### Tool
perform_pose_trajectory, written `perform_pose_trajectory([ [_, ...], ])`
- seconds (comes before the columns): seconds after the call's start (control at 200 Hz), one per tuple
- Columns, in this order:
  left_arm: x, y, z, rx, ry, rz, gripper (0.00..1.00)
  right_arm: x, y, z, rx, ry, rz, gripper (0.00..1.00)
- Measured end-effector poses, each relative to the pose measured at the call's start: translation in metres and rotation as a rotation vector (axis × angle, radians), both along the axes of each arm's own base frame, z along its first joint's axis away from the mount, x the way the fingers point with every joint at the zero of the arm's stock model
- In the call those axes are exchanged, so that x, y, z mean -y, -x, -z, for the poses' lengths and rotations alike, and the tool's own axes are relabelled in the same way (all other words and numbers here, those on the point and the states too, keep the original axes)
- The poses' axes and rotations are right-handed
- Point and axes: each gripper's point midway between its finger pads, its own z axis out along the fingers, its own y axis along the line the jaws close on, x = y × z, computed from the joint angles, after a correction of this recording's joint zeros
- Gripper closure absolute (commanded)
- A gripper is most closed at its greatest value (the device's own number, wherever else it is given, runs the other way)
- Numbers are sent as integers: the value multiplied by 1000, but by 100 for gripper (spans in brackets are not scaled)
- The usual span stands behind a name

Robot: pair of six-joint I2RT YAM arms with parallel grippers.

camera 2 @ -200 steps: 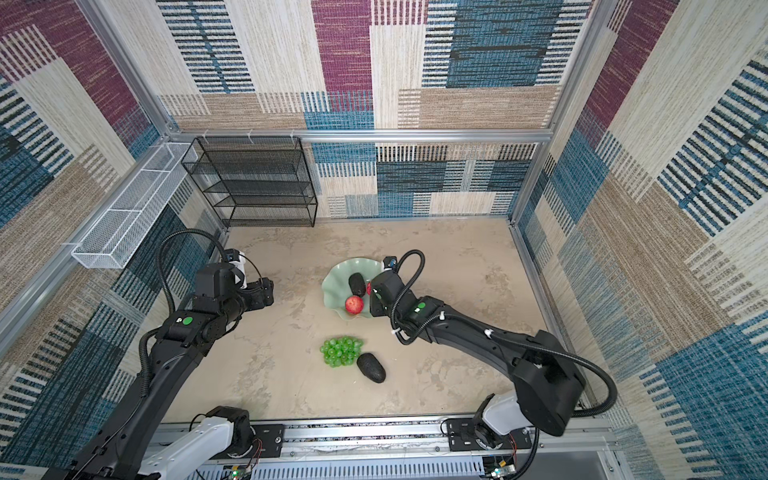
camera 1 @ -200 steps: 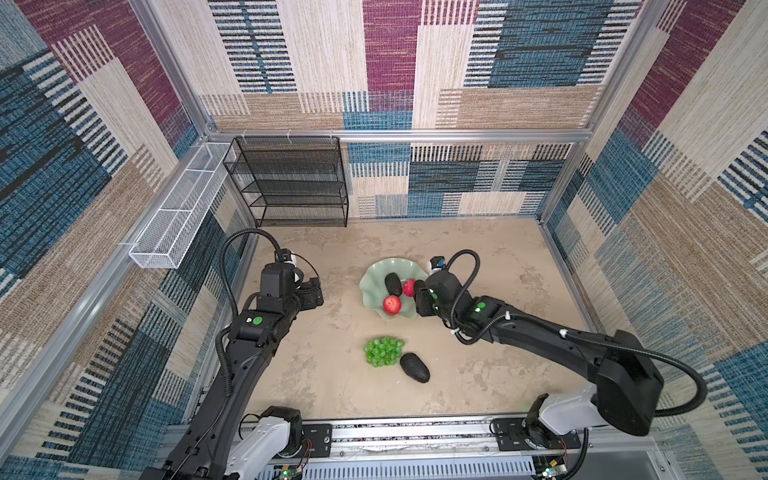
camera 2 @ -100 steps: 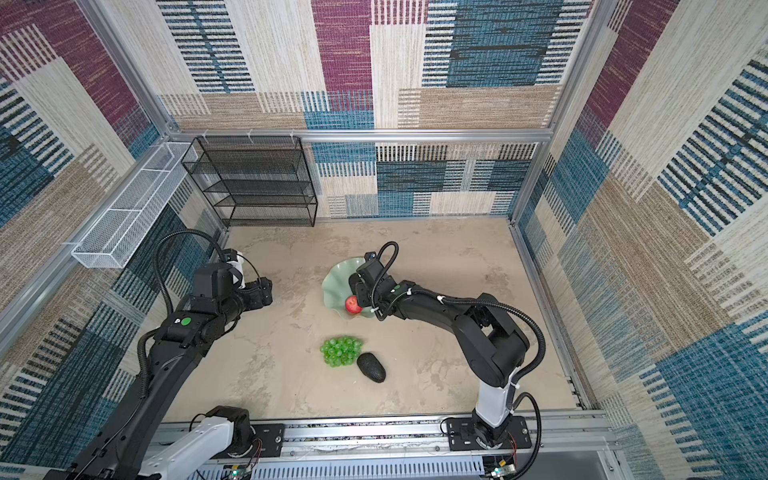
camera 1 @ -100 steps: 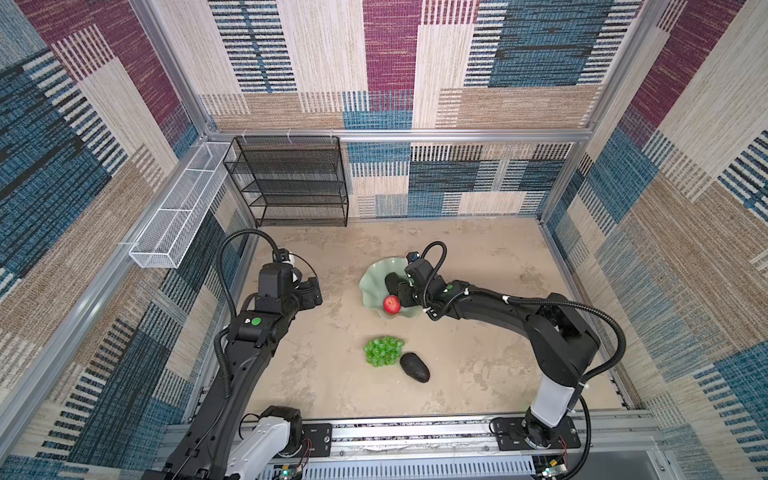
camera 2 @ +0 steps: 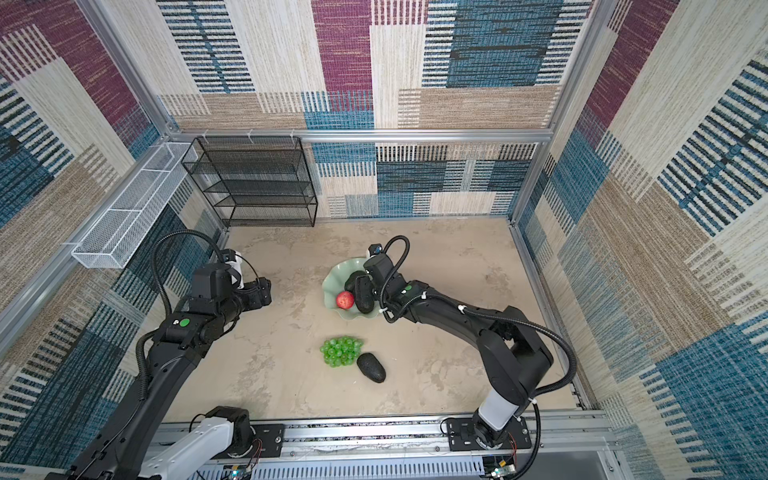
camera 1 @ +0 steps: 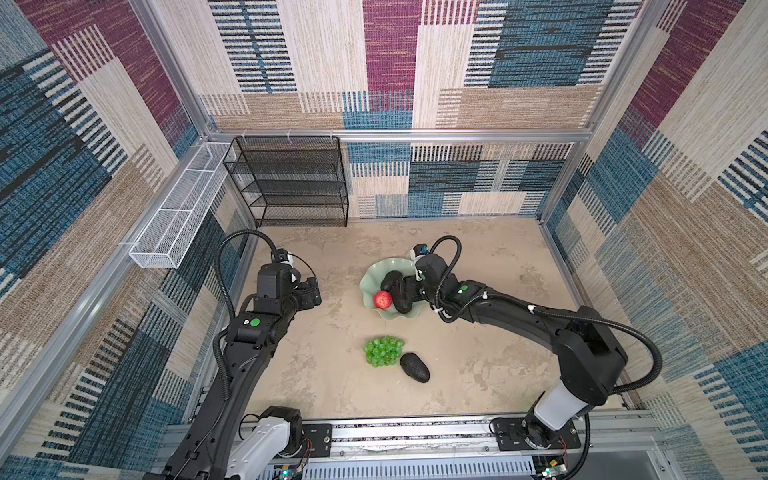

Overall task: Place and organize the fake fruits in the fruit bowl
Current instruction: 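Place the avocado in the bowl with the right gripper and release, then lower the right gripper onto the last avocado and grasp it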

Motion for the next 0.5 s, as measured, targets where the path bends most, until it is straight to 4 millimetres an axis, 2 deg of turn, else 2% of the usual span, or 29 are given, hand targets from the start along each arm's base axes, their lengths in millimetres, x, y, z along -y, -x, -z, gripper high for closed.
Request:
perform_pose_trajectory([
  [0.07, 0, 0, 0, 0, 0, -1, 17, 8, 16, -4, 9, -3, -13, 25],
  [0.17, -1, 0, 0, 0, 0, -4, 17, 5, 50, 1, 4, 1, -92, 22],
  [0.296, -2, 0, 1, -2, 5, -4, 17, 1, 104, 24, -46, 19, -215, 20],
  [0.501, -4, -1, 3, -10, 12, -9, 17, 13, 153, 66, -139, 54, -265, 20],
])
